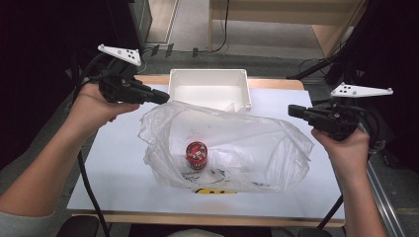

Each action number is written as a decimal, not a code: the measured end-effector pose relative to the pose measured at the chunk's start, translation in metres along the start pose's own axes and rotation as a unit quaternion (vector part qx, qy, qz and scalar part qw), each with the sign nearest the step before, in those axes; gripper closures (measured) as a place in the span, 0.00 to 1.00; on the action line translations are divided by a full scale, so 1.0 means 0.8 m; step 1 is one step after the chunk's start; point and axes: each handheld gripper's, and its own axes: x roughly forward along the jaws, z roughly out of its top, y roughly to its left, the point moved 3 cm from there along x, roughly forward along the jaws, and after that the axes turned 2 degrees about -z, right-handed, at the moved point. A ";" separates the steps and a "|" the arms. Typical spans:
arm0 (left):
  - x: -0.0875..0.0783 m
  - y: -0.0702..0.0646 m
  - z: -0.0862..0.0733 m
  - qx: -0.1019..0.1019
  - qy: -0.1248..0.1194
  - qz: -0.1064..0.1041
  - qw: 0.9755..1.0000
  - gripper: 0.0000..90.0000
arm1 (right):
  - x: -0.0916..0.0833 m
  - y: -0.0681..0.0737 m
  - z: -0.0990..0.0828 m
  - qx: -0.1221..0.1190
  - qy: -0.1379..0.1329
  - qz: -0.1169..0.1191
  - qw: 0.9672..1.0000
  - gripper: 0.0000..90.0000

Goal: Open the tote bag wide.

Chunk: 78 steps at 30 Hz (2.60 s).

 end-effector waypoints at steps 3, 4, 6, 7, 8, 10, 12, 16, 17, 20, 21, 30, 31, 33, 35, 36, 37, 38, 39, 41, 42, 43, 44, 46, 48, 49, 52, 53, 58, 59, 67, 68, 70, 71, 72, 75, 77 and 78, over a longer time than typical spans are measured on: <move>-0.007 -0.014 0.016 0.011 -0.002 -0.001 1.000 0.97 | -0.004 0.015 0.007 -0.011 -0.006 0.011 1.000 1.00; -0.011 -0.023 0.026 0.019 -0.004 -0.006 1.000 0.97 | -0.005 0.020 0.008 -0.013 -0.004 0.013 1.000 1.00; -0.014 -0.028 0.032 0.022 -0.007 -0.011 1.000 0.97 | -0.005 0.025 0.010 -0.017 -0.002 0.013 1.000 1.00; -0.016 -0.034 0.038 0.027 -0.010 -0.012 1.000 0.97 | -0.005 0.029 0.011 -0.021 0.000 0.017 1.000 1.00; -0.019 -0.042 0.047 0.034 -0.011 -0.016 0.999 0.97 | -0.004 0.039 0.013 -0.029 0.004 0.020 0.999 1.00; -0.020 -0.049 0.053 0.041 -0.013 -0.021 0.999 0.97 | -0.002 0.045 0.014 -0.032 0.007 0.024 0.999 1.00; -0.020 -0.064 0.062 0.052 -0.010 -0.030 0.998 0.97 | 0.000 0.050 0.014 -0.036 0.010 0.025 0.999 1.00; -0.013 -0.095 0.072 0.074 -0.004 -0.049 0.996 0.97 | 0.006 0.059 0.014 -0.045 0.015 0.029 0.998 1.00; -0.008 -0.106 0.074 0.081 0.002 -0.051 0.995 0.97 | 0.007 0.061 0.014 -0.045 0.016 0.032 0.998 1.00; -0.002 -0.117 0.075 0.090 0.001 -0.065 0.994 0.96 | 0.011 0.069 0.013 -0.050 0.019 0.037 0.998 1.00; -0.002 -0.117 0.075 0.090 0.001 -0.065 0.994 0.96 | 0.012 0.071 0.012 -0.052 0.020 0.040 0.998 1.00; 0.029 -0.098 0.045 0.083 0.047 -0.043 0.995 0.96 | 0.028 0.089 0.002 -0.061 0.033 0.064 0.996 1.00; 0.029 -0.098 0.045 0.083 0.047 -0.043 0.995 0.96 | 0.030 0.090 0.001 -0.061 0.035 0.065 0.995 1.00; 0.027 -0.085 0.036 0.073 0.051 -0.027 0.996 0.96 | 0.032 0.090 0.000 -0.063 0.037 0.066 0.995 1.00; 0.026 -0.077 0.029 0.065 0.050 -0.022 0.996 0.95 | 0.035 0.092 -0.001 -0.066 0.042 0.067 0.995 1.00; 0.024 -0.072 0.025 0.062 0.052 -0.018 0.997 0.95 | 0.037 0.092 -0.002 -0.068 0.043 0.066 0.995 1.00; 0.024 -0.069 0.022 0.059 0.052 -0.015 0.997 0.95 | 0.042 0.093 -0.004 -0.072 0.048 0.067 0.994 1.00; 0.023 -0.066 0.018 0.055 0.053 -0.012 0.997 0.95 | 0.042 0.093 -0.004 -0.072 0.048 0.067 0.994 1.00; 0.023 -0.063 0.015 0.053 0.054 -0.010 0.997 0.95 | 0.045 0.093 -0.005 -0.075 0.051 0.067 0.994 1.00; 0.023 -0.058 0.008 0.048 0.054 -0.006 0.997 0.94 | 0.054 0.094 -0.009 -0.079 0.059 0.066 0.993 1.00; 0.023 -0.054 0.002 0.045 0.058 -0.002 0.997 0.94 | 0.057 0.094 -0.009 -0.081 0.059 0.068 0.993 1.00; 0.023 -0.054 0.002 0.045 0.058 -0.002 0.997 0.94 | 0.059 0.094 -0.010 -0.079 0.062 0.067 0.993 1.00; 0.023 -0.051 -0.001 0.043 0.059 0.001 0.997 0.94 | 0.062 0.094 -0.010 -0.078 0.063 0.067 0.993 1.00; 0.022 -0.043 -0.009 0.034 0.058 0.006 0.998 0.94 | 0.067 0.095 -0.009 -0.080 0.064 0.067 0.992 1.00; 0.021 -0.039 -0.014 0.028 0.056 0.008 0.998 0.94 | 0.072 0.097 -0.007 -0.083 0.062 0.068 0.992 1.00; 0.021 -0.039 -0.014 0.028 0.056 0.008 0.998 0.94 | 0.072 0.097 -0.007 -0.083 0.062 0.068 0.992 1.00; 0.018 -0.030 -0.023 0.019 0.054 0.014 0.998 0.93 | 0.082 0.099 -0.006 -0.086 0.064 0.071 0.992 1.00; 0.017 -0.027 -0.026 0.015 0.053 0.014 0.998 0.93 | 0.085 0.100 -0.006 -0.088 0.066 0.070 0.991 1.00; 0.015 -0.012 -0.042 -0.001 0.036 0.016 0.999 0.93 | 0.105 0.102 -0.005 -0.091 0.068 0.067 0.991 1.00; 0.015 -0.009 -0.046 -0.004 0.031 0.018 0.999 0.93 | 0.107 0.102 -0.005 -0.091 0.069 0.069 0.991 1.00; 0.017 0.003 -0.069 -0.025 0.008 0.019 0.999 0.94 | 0.127 0.106 -0.008 -0.091 0.084 0.068 0.990 1.00; 0.019 0.006 -0.076 -0.029 0.004 0.021 0.999 0.94 | 0.132 0.106 -0.009 -0.092 0.083 0.069 0.990 1.00; 0.020 0.007 -0.079 -0.032 0.001 0.022 0.999 0.94 | 0.136 0.106 -0.010 -0.090 0.085 0.069 0.990 1.00; 0.021 0.009 -0.083 -0.037 -0.002 0.021 0.999 0.94 | 0.136 0.106 -0.010 -0.090 0.085 0.069 0.990 1.00; 0.022 0.012 -0.089 -0.044 -0.010 0.022 0.999 0.94 | 0.140 0.106 -0.011 -0.089 0.084 0.069 0.990 1.00; 0.023 0.015 -0.095 -0.049 -0.014 0.029 0.998 0.94 | 0.143 0.106 -0.012 -0.090 0.082 0.067 0.990 1.00; 0.025 0.017 -0.101 -0.052 -0.022 0.038 0.998 0.94 | 0.146 0.106 -0.014 -0.090 0.082 0.066 0.990 1.00; 0.027 0.017 -0.104 -0.048 -0.025 0.049 0.997 0.94 | 0.148 0.106 -0.015 -0.091 0.081 0.065 0.990 1.00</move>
